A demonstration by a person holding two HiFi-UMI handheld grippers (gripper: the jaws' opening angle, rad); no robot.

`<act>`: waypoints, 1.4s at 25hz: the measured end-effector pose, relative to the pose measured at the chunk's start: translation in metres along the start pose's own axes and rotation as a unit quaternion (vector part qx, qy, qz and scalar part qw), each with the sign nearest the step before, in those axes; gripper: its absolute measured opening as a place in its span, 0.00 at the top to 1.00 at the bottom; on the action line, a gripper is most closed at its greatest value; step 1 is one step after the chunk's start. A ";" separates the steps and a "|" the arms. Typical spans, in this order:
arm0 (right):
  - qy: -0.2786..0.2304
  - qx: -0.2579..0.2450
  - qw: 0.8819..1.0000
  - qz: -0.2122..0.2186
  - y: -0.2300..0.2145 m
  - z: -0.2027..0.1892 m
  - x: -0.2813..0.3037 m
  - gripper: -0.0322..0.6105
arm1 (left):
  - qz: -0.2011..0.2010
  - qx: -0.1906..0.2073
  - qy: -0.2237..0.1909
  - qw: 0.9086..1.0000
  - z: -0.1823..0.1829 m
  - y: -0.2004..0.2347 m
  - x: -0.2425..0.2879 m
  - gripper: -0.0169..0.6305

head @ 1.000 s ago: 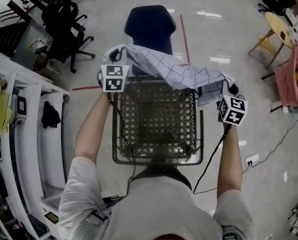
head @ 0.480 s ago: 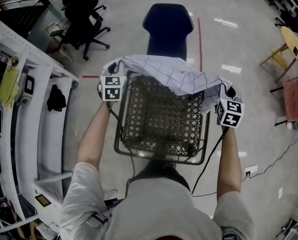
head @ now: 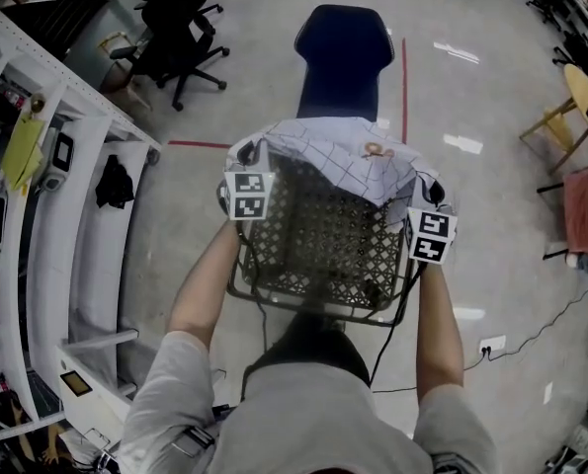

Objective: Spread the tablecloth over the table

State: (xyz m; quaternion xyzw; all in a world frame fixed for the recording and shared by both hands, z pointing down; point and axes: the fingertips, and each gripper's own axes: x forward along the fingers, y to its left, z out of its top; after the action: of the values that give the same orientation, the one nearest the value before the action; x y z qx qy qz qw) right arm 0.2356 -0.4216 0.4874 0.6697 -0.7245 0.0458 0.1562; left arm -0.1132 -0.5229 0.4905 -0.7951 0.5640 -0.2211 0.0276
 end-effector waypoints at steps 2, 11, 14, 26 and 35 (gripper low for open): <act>-0.001 0.008 1.000 -0.003 -0.005 -0.003 -0.005 0.94 | 0.004 -0.012 0.013 1.000 -0.005 0.009 0.002 0.94; -0.013 0.018 0.999 -0.039 -0.024 0.015 0.003 0.94 | 0.016 -0.066 0.021 0.997 -0.009 0.061 0.008 0.94; -0.022 0.008 0.999 -0.041 0.002 0.054 0.024 0.94 | 0.016 -0.087 0.025 0.996 -0.009 0.109 0.014 0.94; -0.034 -0.007 0.999 -0.023 0.082 0.101 0.061 0.94 | 0.082 -0.087 0.008 0.993 -0.017 0.268 -0.038 0.94; 0.002 0.034 0.997 -0.066 -0.007 0.029 0.007 0.94 | 0.016 -0.010 0.039 0.999 -0.059 0.167 -0.058 0.94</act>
State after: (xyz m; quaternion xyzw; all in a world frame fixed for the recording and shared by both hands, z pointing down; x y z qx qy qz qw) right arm 0.2373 -0.4374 0.4606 0.7210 -0.6764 0.0612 0.1373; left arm -0.2988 -0.5189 0.4763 -0.7770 0.5795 -0.2461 0.0013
